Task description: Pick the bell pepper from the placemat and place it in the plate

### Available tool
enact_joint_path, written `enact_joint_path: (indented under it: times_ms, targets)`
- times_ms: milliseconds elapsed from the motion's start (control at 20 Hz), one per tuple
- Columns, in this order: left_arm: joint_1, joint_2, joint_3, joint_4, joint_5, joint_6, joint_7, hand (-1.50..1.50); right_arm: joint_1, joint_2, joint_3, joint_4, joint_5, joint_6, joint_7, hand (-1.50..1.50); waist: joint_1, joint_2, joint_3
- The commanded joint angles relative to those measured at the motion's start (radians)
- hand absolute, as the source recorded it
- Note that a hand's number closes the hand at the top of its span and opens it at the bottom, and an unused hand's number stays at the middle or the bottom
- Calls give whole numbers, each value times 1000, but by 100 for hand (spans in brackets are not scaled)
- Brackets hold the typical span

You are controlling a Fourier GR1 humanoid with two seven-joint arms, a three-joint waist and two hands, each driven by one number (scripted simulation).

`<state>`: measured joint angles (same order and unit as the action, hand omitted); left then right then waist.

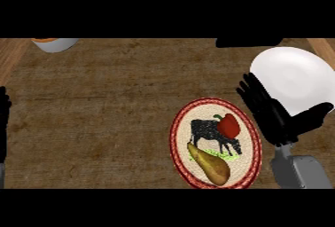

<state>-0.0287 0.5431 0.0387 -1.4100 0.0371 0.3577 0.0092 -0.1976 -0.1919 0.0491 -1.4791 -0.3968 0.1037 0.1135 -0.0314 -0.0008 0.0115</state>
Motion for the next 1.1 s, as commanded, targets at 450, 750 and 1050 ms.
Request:
enact_joint_path:
  times_ms: [450, 750, 1050]
  targets:
    - [-21, -190, -154, -7, 137, -222, -85, 0, -108, 80, 221, 13, 561, -408, -127, -150, 28, 2, -13]
    - [-37, -211, -137, 75, 130, -266, -140, 0, 85, 105, 312, 39, 669, -480, -409, -150, 25, 1, -12]
    - [-26, -213, -130, 64, 114, -281, -136, 0, 144, 24, 279, -146, 804, -570, -238, -150, 22, -2, -12]
